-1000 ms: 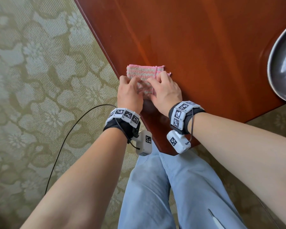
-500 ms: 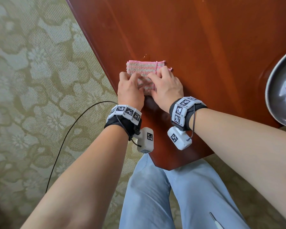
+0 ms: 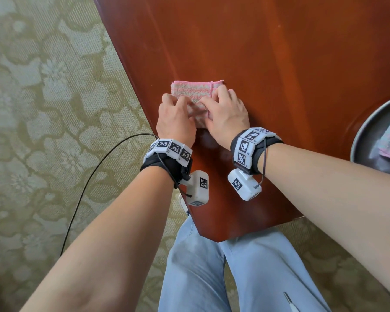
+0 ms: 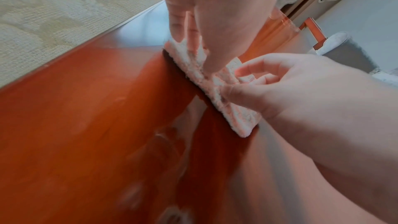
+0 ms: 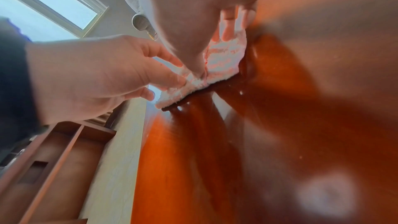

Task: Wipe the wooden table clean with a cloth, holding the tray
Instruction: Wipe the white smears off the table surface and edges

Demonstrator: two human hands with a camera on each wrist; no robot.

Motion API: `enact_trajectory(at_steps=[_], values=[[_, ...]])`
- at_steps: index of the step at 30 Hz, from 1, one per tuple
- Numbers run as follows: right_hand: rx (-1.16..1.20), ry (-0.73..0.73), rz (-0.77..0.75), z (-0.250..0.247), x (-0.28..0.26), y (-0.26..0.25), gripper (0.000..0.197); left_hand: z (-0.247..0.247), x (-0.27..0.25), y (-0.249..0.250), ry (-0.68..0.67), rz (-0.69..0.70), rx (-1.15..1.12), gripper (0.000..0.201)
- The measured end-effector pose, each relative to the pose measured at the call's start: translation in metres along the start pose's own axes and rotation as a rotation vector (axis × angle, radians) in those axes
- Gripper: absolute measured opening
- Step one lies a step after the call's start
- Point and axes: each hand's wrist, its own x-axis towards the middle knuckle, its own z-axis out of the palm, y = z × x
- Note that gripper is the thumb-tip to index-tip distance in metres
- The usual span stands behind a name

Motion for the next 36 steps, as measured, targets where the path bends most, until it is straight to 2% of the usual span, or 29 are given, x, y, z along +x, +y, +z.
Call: enact_trajectory(at_steps=[5, 8, 12, 15, 20, 29, 36], values=[[-0.041, 0.039, -0.107, -0.002, 0.005, 0.002, 0.045, -0.001, 0.006, 0.001, 0.084, 0.194, 0.141, 0.04], [-0.079, -0.017, -0.124, -0.003, 0.007, 0.002, 0.056, -0.003, 0.008, 0.004, 0.023, 0.207, 0.197, 0.051], [-0.13, -0.018, -0.115, -0.002, 0.008, 0.0, 0.059, -0.004, 0.009, 0.003, 0.009, 0.224, 0.284, 0.056], [-0.154, 0.003, -0.096, 0.001, 0.008, -0.003, 0.056, -0.005, 0.01, 0.004, 0.02, 0.232, 0.324, 0.053], [-0.182, 0.094, -0.045, 0.012, -0.005, -0.016, 0.037, -0.003, 0.001, -0.002, 0.037, 0.233, 0.32, 0.044], [-0.15, 0.099, 0.027, 0.031, -0.039, -0.043, 0.014, 0.004, -0.028, -0.028, 0.069, 0.265, 0.296, 0.025], [-0.142, 0.026, 0.053, 0.048, -0.063, -0.059, 0.017, 0.012, -0.056, -0.055, 0.081, 0.298, 0.287, 0.031]])
